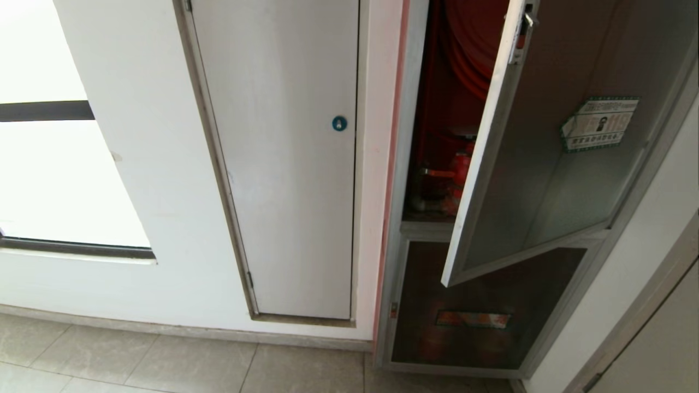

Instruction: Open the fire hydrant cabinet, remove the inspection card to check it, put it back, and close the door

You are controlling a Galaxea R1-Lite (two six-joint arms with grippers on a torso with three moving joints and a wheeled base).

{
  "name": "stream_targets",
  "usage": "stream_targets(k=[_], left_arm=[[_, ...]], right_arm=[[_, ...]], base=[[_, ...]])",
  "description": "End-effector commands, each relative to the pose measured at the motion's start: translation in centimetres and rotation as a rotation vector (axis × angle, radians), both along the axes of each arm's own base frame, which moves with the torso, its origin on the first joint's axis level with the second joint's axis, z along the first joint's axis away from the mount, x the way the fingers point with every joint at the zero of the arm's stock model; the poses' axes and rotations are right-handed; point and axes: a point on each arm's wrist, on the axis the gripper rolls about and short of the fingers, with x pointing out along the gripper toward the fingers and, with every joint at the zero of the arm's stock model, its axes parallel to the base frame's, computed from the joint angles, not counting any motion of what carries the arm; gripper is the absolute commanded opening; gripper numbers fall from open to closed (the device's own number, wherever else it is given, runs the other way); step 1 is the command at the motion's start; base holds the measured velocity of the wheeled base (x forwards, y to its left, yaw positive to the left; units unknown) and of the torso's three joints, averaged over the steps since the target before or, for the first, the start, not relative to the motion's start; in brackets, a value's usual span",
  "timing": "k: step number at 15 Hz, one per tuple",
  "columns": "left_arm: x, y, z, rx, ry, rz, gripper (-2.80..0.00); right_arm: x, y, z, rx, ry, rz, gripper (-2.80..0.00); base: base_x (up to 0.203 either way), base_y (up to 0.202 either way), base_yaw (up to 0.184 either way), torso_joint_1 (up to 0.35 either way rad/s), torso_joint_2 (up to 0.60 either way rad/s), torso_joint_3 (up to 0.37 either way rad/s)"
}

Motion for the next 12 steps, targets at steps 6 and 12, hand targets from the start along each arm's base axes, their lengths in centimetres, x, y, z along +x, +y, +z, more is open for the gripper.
stream_targets(k=[6, 12], left_arm=[[0.1, 0.0, -0.2, -0.001, 0.007, 0.001, -2.8], [0.1, 0.0, -0.2, -0.001, 0.007, 0.001, -2.8]], right_arm=[[11.1, 0.6, 5.0, 0.057, 0.259, 0.247, -2.8], [20.6, 4.7, 6.2, 0.025, 0.295, 0.406, -2.8]], base=[[0.0, 0.0, 0.0, 0.0, 0.0, 0.0], [0.0, 0.0, 0.0, 0.0, 0.0, 0.0]])
